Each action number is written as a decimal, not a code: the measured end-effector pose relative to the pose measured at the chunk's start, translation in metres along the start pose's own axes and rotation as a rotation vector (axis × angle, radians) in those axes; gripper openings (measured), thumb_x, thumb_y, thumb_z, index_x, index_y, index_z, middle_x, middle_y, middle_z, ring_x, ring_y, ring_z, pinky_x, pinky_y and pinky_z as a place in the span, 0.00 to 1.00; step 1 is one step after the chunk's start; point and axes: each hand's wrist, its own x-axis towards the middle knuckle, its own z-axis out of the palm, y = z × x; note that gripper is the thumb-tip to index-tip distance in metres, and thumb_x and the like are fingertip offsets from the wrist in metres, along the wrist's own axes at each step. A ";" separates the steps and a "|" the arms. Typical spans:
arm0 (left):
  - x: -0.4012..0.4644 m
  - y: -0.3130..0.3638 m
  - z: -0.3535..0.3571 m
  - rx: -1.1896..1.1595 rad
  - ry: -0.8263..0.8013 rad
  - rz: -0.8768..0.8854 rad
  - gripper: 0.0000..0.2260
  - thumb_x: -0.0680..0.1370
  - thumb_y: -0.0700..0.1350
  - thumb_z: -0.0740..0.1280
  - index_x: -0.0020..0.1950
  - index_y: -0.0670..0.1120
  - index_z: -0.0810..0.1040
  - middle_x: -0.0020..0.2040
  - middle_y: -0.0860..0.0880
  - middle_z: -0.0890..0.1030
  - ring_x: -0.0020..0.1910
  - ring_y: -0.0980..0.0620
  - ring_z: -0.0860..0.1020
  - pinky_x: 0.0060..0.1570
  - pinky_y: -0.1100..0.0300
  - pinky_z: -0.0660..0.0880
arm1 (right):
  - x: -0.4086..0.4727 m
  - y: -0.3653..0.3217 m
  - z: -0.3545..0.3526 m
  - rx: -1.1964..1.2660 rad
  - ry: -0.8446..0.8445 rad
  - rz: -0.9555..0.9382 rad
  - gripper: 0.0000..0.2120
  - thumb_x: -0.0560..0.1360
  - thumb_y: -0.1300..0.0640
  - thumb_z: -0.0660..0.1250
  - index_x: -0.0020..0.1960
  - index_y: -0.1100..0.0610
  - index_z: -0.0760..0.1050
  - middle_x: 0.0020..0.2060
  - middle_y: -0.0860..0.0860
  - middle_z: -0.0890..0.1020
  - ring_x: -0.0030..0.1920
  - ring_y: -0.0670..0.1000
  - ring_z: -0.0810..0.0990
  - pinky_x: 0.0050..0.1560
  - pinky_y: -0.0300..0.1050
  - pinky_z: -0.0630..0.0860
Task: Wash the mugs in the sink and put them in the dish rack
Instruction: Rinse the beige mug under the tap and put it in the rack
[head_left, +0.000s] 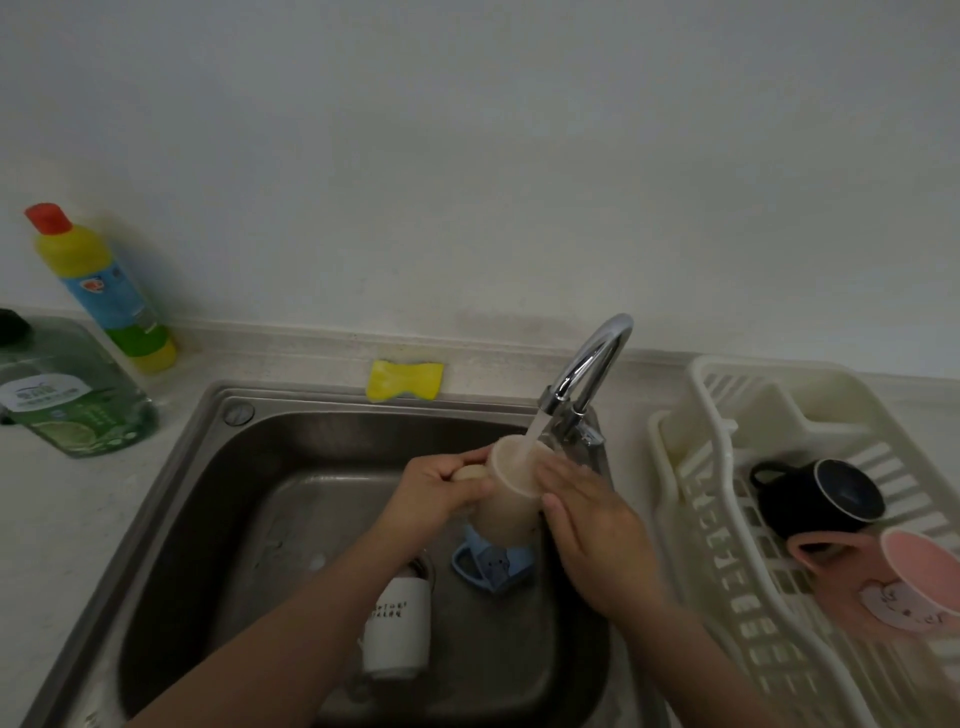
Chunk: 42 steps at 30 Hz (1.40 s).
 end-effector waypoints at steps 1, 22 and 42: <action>-0.003 -0.002 -0.004 0.000 0.011 -0.006 0.18 0.73 0.29 0.70 0.60 0.43 0.79 0.45 0.55 0.85 0.41 0.62 0.82 0.39 0.69 0.77 | 0.007 -0.002 0.003 -0.017 -0.026 0.007 0.28 0.80 0.44 0.44 0.71 0.55 0.71 0.70 0.50 0.73 0.72 0.47 0.66 0.75 0.42 0.53; 0.005 -0.007 -0.010 0.044 0.018 -0.005 0.09 0.73 0.31 0.71 0.44 0.44 0.83 0.35 0.57 0.83 0.32 0.63 0.78 0.33 0.69 0.74 | 0.028 -0.010 0.017 0.020 -0.024 -0.016 0.27 0.81 0.45 0.46 0.69 0.57 0.73 0.68 0.55 0.75 0.71 0.52 0.68 0.75 0.46 0.55; 0.012 -0.004 -0.017 0.004 0.037 -0.002 0.13 0.72 0.31 0.71 0.55 0.41 0.82 0.51 0.50 0.85 0.42 0.61 0.82 0.39 0.66 0.77 | 0.037 -0.024 0.017 0.026 0.004 -0.005 0.27 0.80 0.45 0.45 0.69 0.55 0.72 0.66 0.54 0.76 0.68 0.52 0.71 0.73 0.44 0.57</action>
